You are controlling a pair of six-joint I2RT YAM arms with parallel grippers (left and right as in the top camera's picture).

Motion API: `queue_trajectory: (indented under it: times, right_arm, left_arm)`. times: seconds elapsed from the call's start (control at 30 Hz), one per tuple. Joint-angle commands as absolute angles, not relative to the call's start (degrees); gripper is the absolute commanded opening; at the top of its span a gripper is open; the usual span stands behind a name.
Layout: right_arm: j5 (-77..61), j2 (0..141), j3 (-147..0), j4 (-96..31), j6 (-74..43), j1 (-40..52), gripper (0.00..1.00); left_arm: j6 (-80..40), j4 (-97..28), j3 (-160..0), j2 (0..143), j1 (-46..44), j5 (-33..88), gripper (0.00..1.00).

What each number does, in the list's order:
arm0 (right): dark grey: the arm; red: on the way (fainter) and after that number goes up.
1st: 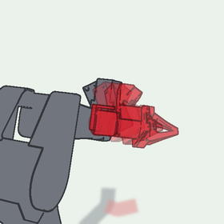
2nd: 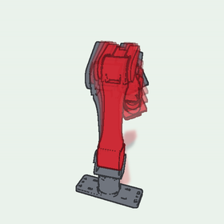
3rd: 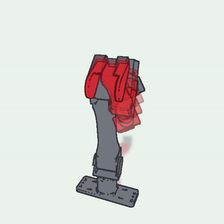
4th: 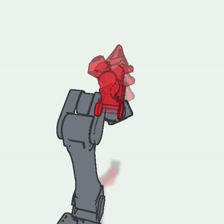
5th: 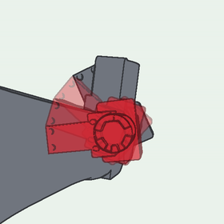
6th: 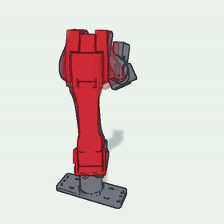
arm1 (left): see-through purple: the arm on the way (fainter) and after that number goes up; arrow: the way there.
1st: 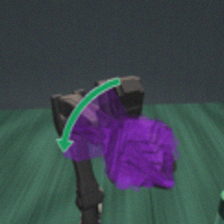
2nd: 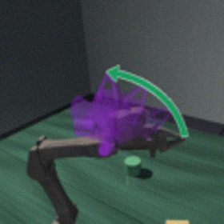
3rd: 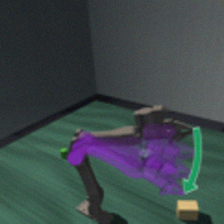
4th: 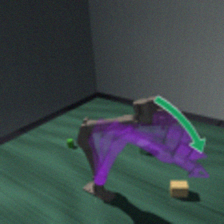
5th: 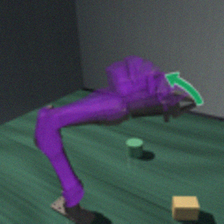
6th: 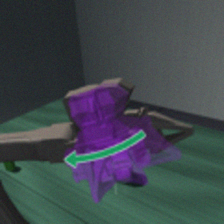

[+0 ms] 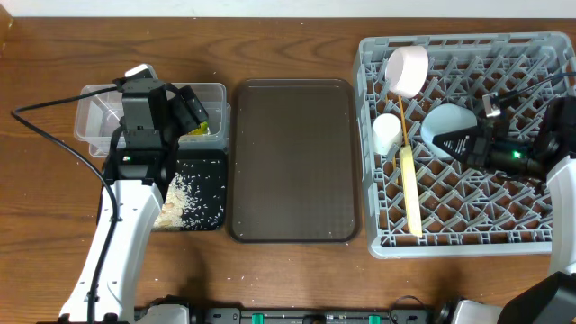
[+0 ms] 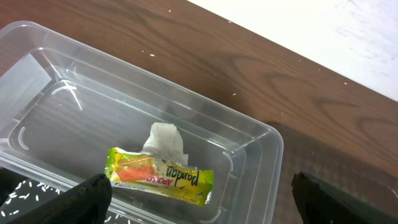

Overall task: Sort waste into correct bins and load items into the dishwasher rack
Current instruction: 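Open the right gripper and release the standing yellow plate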

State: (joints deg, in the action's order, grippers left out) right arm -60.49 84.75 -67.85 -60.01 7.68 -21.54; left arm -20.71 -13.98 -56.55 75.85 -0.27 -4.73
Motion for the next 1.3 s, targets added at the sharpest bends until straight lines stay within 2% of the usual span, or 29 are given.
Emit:
queue_trajectory:
  times: [0.0,0.23,0.4,0.5,0.63,0.7,0.73,0.77,0.9,1.27]
  right_arm:
    - [-56.6,84.4,-68.1,-59.0,3.4,-21.8,0.11]
    - [-49.8,84.4,-68.1,-59.6,2.1,-20.1,0.12]
    - [-40.2,84.4,-68.1,-60.4,-0.5,-18.3,0.27]
    - [-37.9,84.4,-68.1,-60.1,-0.5,-17.7,0.26]
    - [-23.8,84.4,-68.1,-58.0,-3.5,-15.5,0.3]
    - [-20.7,84.4,-68.1,-56.0,-6.9,-14.1,0.39]
    - [-18.0,84.4,-68.1,-54.8,-6.9,-13.6,0.63]
    - [-15.4,84.4,-68.1,-53.8,-7.0,-13.0,0.99]
    - [-6.2,84.4,-68.1,-49.3,-11.4,-11.0,0.99]
    - [-6.7,84.4,-68.1,-46.1,-13.2,-9.9,0.99]
  left_arm:
    - [-20.2,-14.1,-57.6,75.6,-0.2,-5.4,0.96]
    - [-20.2,-14.1,-57.6,75.6,-0.2,-5.4,0.95]
    - [-20.2,-14.1,-57.6,75.6,-0.2,-5.4,0.95]
    - [-20.2,-14.1,-57.6,75.6,-0.2,-5.4,0.95]
    - [-20.2,-14.1,-57.6,75.6,-0.2,-5.4,0.95]
    - [-20.2,-14.1,-57.6,75.6,-0.2,-5.4,0.95]
    - [-20.2,-14.1,-57.6,75.6,-0.2,-5.4,0.95]
    - [-20.2,-14.1,-57.6,75.6,-0.2,-5.4,0.95]
    - [-20.2,-14.1,-57.6,75.6,-0.2,-5.4,0.95]
    - [-20.2,-14.1,-57.6,75.6,-0.2,-5.4,0.95]
